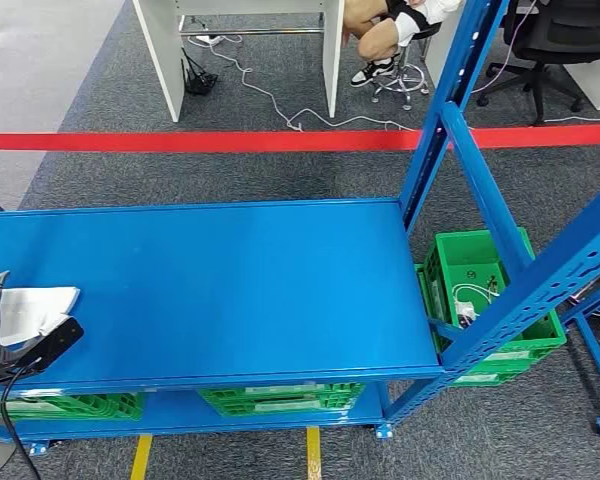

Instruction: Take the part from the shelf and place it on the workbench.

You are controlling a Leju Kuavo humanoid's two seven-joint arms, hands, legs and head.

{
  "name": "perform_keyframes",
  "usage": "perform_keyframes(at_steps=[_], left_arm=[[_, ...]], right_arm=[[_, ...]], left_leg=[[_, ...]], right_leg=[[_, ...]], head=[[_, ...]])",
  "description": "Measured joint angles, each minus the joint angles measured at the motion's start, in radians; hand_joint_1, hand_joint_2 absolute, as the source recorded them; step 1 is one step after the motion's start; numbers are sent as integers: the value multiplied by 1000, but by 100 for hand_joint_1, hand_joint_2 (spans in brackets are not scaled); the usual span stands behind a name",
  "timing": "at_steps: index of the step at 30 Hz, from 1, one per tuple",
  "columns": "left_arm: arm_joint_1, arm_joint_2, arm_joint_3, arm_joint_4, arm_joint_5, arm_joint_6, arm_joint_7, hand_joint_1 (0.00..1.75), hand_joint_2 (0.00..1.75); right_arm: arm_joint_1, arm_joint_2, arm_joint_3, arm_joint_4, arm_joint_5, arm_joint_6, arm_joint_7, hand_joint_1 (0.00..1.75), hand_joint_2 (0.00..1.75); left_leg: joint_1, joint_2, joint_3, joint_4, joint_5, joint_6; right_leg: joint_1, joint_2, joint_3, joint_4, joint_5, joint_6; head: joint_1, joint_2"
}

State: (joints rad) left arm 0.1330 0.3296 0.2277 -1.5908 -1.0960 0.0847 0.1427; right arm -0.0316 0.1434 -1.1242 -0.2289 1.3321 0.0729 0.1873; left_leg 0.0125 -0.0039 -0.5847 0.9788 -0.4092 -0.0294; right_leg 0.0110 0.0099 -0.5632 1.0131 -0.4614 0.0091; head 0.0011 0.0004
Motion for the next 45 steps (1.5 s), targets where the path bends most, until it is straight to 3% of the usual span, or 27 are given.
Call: perform_keyframes(at_steps=[45], left_arm=[[-5, -1, 0, 5, 0, 0, 0, 0, 175]], right_arm=[[-1, 0, 0, 0, 0, 0, 0, 0, 0]], left_leg=[[0, 0, 0, 0, 0, 0]], right_leg=[[0, 0, 0, 0, 0, 0]], head=[[0, 0]])
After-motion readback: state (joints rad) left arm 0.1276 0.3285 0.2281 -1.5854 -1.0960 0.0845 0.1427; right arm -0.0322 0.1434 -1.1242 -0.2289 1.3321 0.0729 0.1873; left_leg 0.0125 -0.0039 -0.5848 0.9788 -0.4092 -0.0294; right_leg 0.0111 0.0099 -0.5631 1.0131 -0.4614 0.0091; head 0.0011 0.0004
